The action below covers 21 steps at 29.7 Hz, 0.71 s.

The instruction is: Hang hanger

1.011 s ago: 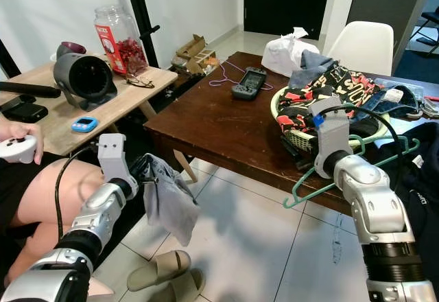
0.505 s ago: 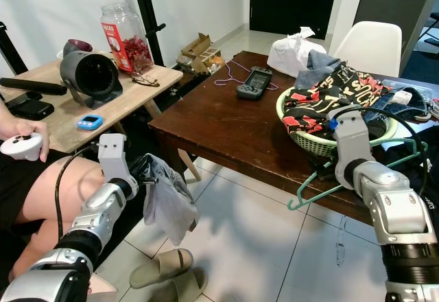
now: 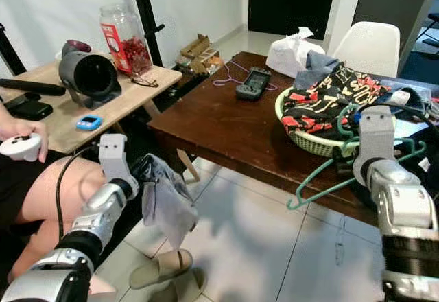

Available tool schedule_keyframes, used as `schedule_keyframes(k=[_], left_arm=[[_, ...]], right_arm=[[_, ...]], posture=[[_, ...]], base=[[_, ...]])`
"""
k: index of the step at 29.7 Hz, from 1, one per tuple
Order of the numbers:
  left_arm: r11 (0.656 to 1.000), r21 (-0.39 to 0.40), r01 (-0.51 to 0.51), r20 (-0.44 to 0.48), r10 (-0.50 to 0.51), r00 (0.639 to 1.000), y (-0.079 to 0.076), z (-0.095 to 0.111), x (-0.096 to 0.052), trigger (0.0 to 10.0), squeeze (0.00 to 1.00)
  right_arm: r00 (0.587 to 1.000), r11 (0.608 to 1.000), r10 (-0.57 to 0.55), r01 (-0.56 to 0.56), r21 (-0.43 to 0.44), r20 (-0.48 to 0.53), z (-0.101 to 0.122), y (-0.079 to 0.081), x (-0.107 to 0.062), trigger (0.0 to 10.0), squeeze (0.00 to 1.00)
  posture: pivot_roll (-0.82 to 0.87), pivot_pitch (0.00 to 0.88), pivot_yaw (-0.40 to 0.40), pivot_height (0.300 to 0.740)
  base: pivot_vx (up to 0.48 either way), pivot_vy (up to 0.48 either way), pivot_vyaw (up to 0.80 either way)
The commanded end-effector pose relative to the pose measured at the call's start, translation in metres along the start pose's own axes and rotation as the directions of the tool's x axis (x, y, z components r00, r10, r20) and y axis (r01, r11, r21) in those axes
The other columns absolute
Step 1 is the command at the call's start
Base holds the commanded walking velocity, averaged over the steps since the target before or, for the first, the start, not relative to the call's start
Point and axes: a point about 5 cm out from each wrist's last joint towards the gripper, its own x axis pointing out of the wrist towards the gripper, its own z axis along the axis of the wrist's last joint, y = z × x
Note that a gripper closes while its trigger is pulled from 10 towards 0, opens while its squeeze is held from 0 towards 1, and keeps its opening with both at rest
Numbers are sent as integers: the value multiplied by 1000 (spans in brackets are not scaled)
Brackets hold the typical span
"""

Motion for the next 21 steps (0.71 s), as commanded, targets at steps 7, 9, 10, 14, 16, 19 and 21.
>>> schedule_keyframes(k=[7, 9, 10, 14, 16, 19, 21], left_arm=[[1000, -6, -9, -3, 9, 1000, 2, -3, -2, 10000, 0], [1000, -6, -9, -2, 9, 1000, 2, -3, -2, 10000, 0], [1000, -7, -9, -2, 9, 1000, 2, -3, -2, 10000, 0], [1000, -8, -8, -2, 8, 1000, 1, -4, -2, 10000, 0], [1000, -9, -8, -1, 8, 1000, 1, -4, -2, 10000, 0], [1000, -10, -8, 0, 8, 1000, 1, -4, -2, 10000, 0], [1000, -11, -8, 2, 8, 1000, 1, -4, -2, 10000, 0]], right_arm=[[998, 990, -59, 62, 129, -23, -10, 14, 9, 10000, 0], [998, 989, -61, 64, 137, -24, -10, 17, 10, 10000, 0], [998, 987, -57, 59, 149, -23, -10, 20, 11, 10000, 0], [998, 986, -54, 57, 156, -22, -10, 23, 11, 10000, 0], [998, 985, -53, 56, 161, -22, -10, 26, 12, 10000, 0], [998, 984, -58, 61, 165, -24, -10, 28, 13, 10000, 0], [998, 984, -64, 67, 164, -26, -10, 29, 14, 10000, 0]], posture=[[-4, 9, 41, 740], [-3, 10, 41, 740], [-2, 11, 40, 740], [-2, 12, 38, 740], [-1, 13, 37, 740], [0, 14, 37, 740], [0, 14, 35, 740]], base=[[0, 0, 0], [0, 0, 0], [0, 0, 0], [0, 0, 0], [0, 0, 0], [0, 0, 0], [0, 0, 0]])
